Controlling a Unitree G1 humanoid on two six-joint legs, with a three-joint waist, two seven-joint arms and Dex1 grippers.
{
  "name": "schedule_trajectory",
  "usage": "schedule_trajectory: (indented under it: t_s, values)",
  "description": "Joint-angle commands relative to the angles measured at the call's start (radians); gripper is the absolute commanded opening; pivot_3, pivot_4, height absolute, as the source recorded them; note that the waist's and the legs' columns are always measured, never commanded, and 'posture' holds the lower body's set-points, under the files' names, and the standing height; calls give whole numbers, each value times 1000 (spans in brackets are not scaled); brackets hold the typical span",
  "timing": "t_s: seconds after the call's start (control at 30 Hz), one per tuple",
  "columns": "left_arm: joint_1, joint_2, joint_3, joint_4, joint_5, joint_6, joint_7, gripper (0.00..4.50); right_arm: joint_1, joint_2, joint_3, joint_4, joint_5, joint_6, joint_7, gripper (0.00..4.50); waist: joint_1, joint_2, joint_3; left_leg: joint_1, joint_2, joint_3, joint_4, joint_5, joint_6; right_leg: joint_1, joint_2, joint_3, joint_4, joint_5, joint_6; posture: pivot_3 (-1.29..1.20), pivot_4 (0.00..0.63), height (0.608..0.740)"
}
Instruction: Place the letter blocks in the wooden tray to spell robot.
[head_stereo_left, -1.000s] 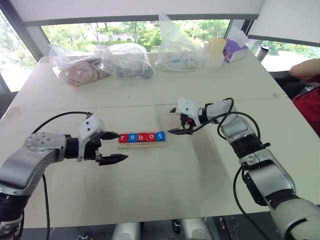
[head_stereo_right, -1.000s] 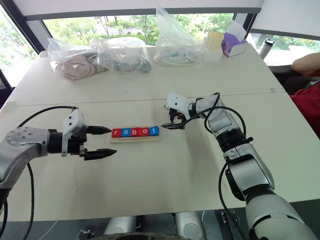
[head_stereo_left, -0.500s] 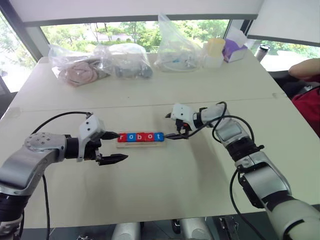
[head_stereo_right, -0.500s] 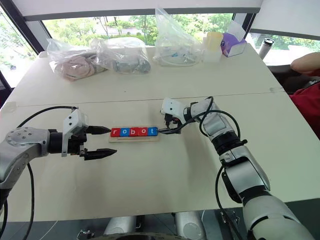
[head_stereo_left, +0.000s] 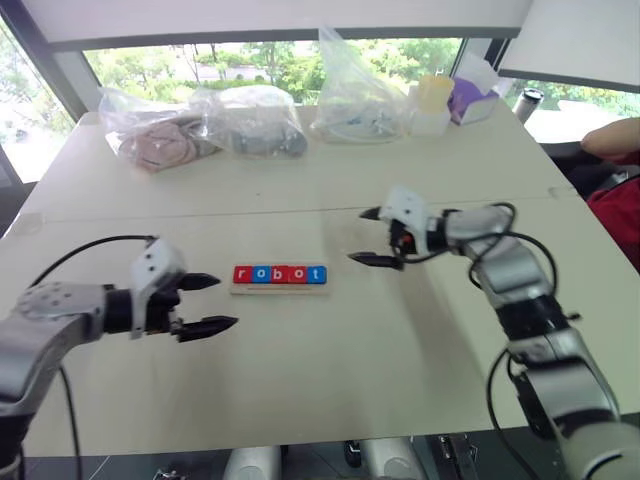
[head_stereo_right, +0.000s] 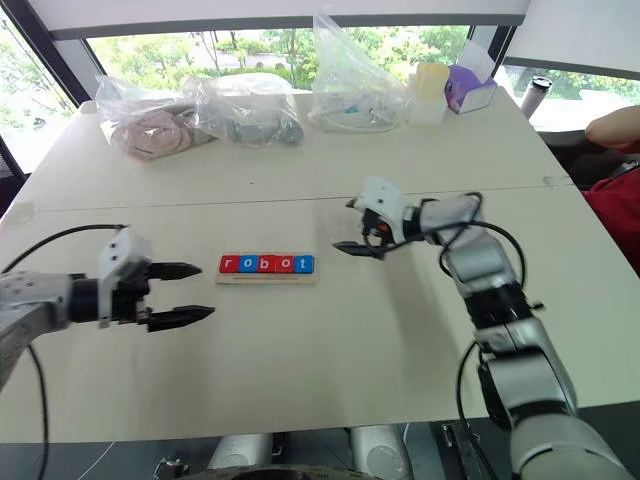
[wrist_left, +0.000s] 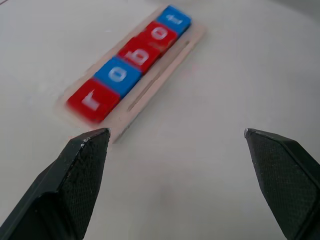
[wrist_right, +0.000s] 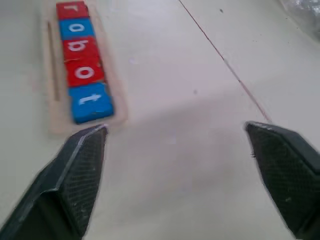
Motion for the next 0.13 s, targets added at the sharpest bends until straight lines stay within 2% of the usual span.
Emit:
schedule_trajectory:
  t_s: [0.03,0.13]
  values:
    - [114,2,134,-53,-9,31,19,4500,175,-19,-120,-365,188,278,-58,4488,-1,0,0,0,0,0,0,0,0,0,0,0,0,0,0,0,150,740]
    - [142,-30,172,-71,-26,51,69,4500,283,31,-160,-518,252,420,-178,4488,-1,0,0,1,1,0,1,0,0,0,0,1,0,-2,-2,0,150,740]
